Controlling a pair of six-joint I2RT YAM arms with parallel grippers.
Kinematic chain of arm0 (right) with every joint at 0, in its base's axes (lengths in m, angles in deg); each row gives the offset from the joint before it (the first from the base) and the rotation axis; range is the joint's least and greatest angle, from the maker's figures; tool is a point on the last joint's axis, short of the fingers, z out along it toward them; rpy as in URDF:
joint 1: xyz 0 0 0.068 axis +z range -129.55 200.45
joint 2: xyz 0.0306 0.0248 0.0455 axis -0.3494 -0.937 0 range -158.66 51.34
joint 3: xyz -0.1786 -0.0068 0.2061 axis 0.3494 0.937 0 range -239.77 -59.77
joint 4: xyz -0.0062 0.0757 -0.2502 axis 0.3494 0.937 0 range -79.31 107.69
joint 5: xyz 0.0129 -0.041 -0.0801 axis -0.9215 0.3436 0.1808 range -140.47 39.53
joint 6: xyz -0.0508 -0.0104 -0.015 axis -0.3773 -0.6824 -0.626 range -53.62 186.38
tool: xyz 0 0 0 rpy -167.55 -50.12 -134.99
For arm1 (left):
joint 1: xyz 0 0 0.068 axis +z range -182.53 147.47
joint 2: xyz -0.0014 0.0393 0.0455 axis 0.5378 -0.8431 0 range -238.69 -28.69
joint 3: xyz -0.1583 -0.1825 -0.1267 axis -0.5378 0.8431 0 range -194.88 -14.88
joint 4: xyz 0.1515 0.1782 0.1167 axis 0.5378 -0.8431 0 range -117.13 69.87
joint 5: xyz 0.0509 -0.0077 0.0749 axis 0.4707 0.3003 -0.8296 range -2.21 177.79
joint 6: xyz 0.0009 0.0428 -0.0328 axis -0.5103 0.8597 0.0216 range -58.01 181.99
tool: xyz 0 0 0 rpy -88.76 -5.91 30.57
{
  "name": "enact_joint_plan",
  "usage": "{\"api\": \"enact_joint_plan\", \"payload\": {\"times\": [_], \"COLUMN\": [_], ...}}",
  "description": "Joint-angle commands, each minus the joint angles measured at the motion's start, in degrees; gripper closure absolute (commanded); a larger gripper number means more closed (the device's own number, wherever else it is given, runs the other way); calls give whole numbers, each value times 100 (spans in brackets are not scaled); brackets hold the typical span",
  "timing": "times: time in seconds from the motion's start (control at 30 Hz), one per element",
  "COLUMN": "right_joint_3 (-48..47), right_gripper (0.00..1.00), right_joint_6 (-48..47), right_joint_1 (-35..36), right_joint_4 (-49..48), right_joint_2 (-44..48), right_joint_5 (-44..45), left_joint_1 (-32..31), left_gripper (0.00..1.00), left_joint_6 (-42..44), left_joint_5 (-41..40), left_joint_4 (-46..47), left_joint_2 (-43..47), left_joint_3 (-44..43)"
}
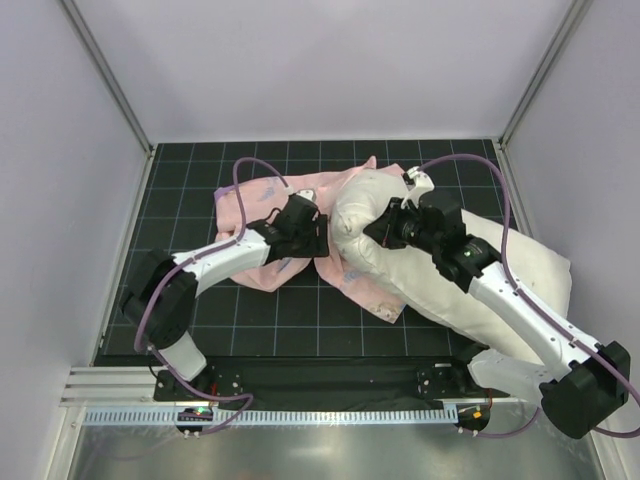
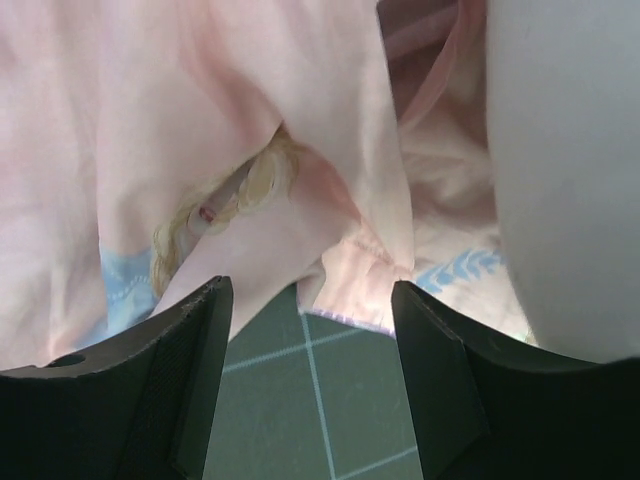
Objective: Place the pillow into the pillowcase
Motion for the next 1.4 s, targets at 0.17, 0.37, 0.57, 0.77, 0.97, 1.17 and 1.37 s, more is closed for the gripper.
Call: {"api": "enact_joint_plan", "payload": {"times": [0.17,0.37,0.57,0.77,0.97,1.17,1.37], "right_joint_3": [-57,-57,-66,-40,-75,-101,101], "right_gripper": [96,96,96,96,96,96,96], "right_joint_6": [201,210,218,139,60,25,-89], "right_joint_1": [-181,-260,-287,-304,-313,-313,-111], "right_joint_4": [-327,-345,-336,-231,-151,-449,-1144], "right_joint_2": [234,269,313,313,103,-512,-1048], "right_joint_5": [-445,-542,-621,-498,-270,-812,-1297], "left_joint_1": [-14,-14,-14,57,57,-4,-303], "left_gripper": [50,52,59,100,100,100,100], "left_joint_6": [-376,-596,-745,-517,-402,-578,-657], "left_joint_5": [-228,-228,-790,-1151,-537,482,949], "left_joint_4": [1074,1251,1137,522,73,99,29], "left_joint_2": [-457,-905,-1397,-1539,-468,752,1598], "left_joint_3": [-540,-838,-1190,-1586,-919,39,190]}}
